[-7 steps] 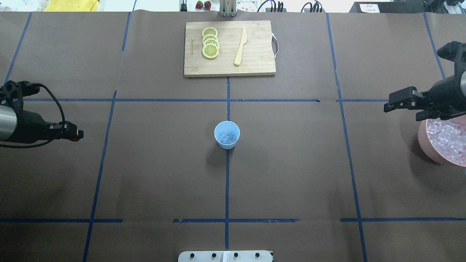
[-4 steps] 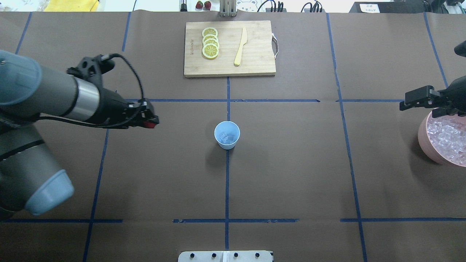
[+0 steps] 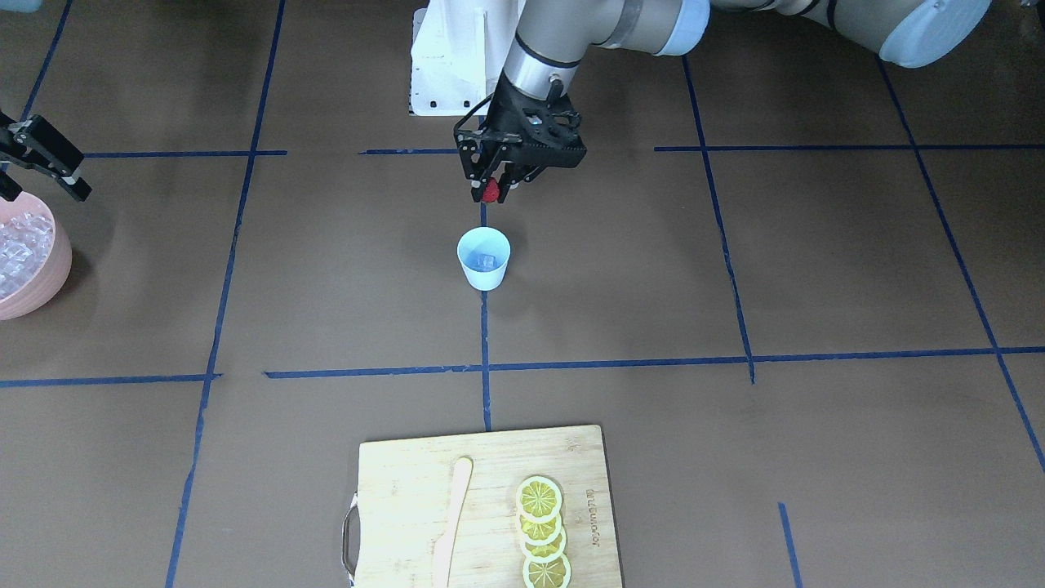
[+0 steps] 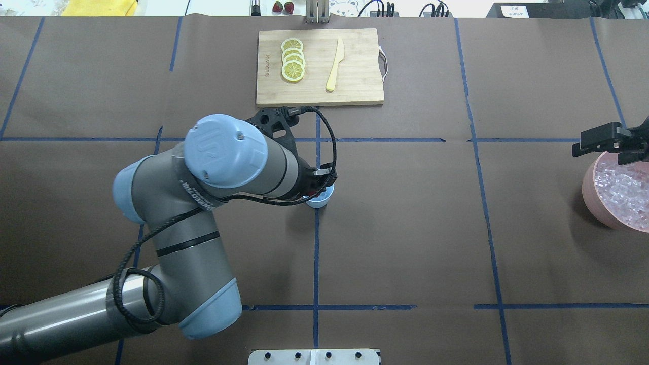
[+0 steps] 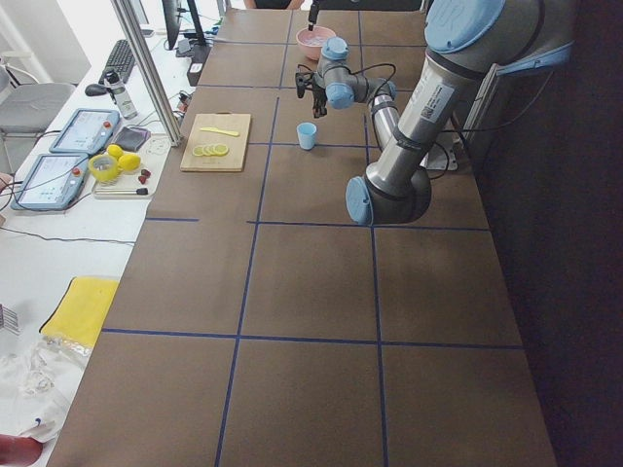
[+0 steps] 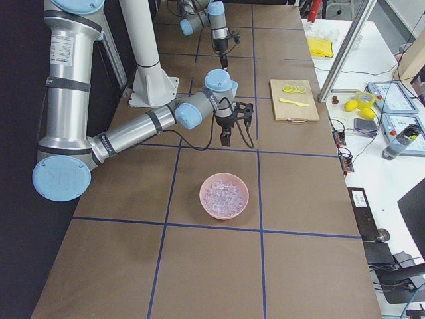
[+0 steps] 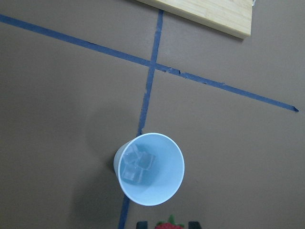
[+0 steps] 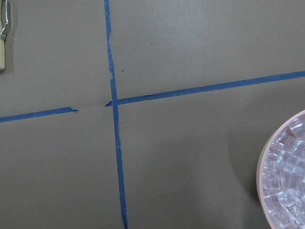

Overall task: Put ice and strawberries in cup
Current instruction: 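Carry the strawberry with the left gripper over the blue cup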

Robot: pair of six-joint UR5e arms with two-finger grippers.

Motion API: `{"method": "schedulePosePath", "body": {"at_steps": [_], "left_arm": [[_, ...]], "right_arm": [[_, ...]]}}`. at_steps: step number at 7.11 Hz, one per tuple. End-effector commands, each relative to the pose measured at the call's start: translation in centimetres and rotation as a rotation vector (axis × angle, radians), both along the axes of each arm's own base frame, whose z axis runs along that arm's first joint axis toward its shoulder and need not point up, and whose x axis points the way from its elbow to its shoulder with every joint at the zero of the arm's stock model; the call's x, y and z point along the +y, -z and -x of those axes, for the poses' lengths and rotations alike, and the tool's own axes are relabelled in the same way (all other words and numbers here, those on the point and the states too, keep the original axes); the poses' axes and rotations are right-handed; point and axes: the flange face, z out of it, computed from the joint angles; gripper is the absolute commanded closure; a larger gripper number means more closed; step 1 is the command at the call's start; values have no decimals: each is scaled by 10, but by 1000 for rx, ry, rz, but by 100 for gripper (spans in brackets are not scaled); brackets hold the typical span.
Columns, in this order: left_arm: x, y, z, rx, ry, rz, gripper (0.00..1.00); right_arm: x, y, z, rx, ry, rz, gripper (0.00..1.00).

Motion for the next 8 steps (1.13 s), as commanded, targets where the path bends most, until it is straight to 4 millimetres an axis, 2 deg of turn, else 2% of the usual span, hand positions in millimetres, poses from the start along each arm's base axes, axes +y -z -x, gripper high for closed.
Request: {"method": "schedulePosePath", "body": {"at_steps": [1, 3, 5, 6, 7, 8], "left_arm": [[-10, 0, -12, -36, 60, -30, 100], [-19, -16, -26, -86, 71, -38, 100], [-20, -19, -28, -92, 70, -36, 94], [-20, -19, -28, -94, 70, -36, 82], [-20, -19, -28, -92, 70, -36, 39], [-21, -19, -27, -95, 82, -42, 24]], "right_arm": [[0, -1, -1, 2, -1, 1, 0], [0, -1, -1, 1, 0, 1, 0], [0, -1, -1, 1, 0, 1, 0], [1, 0, -1, -1, 1, 0, 0], [1, -1, 0, 0, 1, 2, 0], [1, -1, 0, 0, 1, 2, 0]]}}
